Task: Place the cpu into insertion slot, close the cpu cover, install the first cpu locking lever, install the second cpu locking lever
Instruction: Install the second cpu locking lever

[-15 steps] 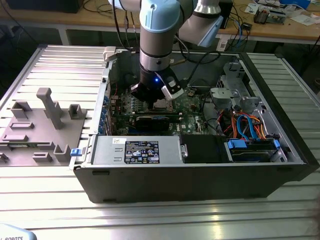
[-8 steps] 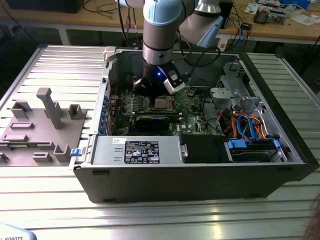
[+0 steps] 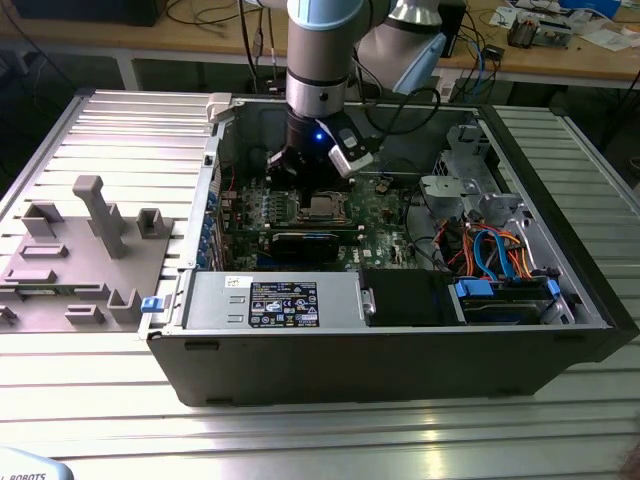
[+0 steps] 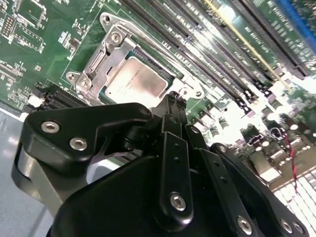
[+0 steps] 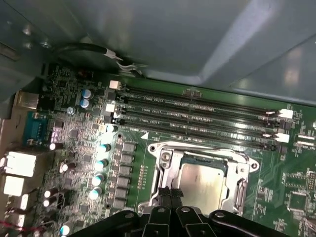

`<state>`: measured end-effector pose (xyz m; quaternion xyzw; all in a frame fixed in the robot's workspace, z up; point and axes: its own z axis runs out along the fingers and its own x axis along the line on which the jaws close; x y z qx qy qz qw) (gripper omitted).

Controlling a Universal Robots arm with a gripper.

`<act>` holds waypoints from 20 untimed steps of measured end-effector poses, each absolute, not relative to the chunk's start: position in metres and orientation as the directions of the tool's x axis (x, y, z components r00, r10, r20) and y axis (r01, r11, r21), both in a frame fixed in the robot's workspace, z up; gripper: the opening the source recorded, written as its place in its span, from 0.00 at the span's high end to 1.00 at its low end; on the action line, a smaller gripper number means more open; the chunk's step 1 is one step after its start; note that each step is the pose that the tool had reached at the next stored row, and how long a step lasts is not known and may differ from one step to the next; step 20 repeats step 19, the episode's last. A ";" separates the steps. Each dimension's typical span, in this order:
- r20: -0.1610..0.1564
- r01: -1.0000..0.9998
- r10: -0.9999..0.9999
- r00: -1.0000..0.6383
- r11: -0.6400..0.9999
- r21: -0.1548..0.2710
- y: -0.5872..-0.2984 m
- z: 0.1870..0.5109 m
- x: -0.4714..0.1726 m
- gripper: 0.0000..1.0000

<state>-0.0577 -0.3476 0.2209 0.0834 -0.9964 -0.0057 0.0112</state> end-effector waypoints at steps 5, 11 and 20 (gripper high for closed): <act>0.028 -0.166 -0.166 -0.986 0.986 -0.019 -0.339 0.224 -0.056 0.89; 0.031 -0.166 -0.165 -0.986 0.985 -0.038 -0.336 0.236 -0.056 0.89; 0.031 -0.166 -0.165 -0.986 0.985 -0.037 -0.336 0.236 -0.056 0.89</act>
